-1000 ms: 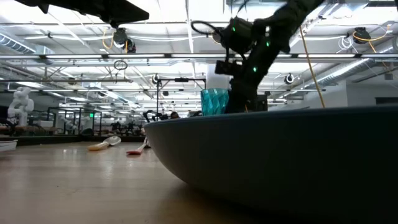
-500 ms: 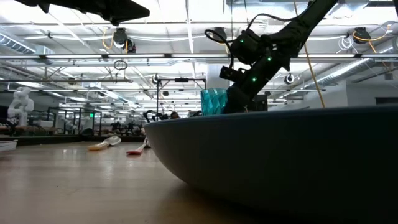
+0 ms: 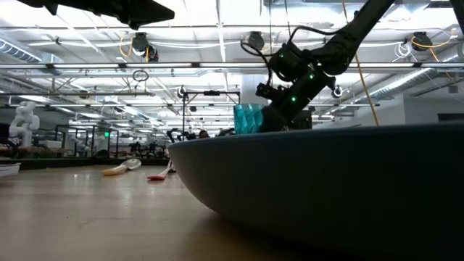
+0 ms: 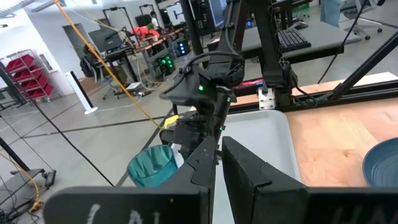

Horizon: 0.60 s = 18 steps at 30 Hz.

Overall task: Pick and place plate/cup/fork/spoon on tray
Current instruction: Put the blue glass on the gray tray, then put the blue plate on the gray tray

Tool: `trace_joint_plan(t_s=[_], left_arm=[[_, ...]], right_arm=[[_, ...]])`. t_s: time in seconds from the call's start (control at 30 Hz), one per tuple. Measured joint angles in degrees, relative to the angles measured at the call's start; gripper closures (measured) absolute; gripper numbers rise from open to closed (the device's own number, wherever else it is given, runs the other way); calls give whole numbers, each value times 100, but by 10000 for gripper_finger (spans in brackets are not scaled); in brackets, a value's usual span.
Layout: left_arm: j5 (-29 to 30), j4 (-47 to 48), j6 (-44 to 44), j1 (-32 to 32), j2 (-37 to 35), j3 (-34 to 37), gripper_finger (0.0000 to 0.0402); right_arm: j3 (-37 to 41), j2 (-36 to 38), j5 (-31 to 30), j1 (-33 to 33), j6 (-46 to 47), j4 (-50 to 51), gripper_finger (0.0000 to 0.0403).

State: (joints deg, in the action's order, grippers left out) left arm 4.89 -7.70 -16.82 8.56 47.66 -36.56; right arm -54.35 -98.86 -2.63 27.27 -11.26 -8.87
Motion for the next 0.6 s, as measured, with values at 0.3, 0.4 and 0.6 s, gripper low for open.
trace_joint_plan(t_s=[0.3, 0.4, 0.6], left_arm=[[0, -13, 1, 0, 1, 0, 369], [0, -13, -29, 0, 0, 0, 369], [0, -13, -75, 0, 0, 0, 369]], right_arm=[[-7, -333, 1, 125, -27, -515, 393], [-7, -333, 0, 156, -36, -618, 393], [-7, -278, -2, 208, 85, -687, 393]])
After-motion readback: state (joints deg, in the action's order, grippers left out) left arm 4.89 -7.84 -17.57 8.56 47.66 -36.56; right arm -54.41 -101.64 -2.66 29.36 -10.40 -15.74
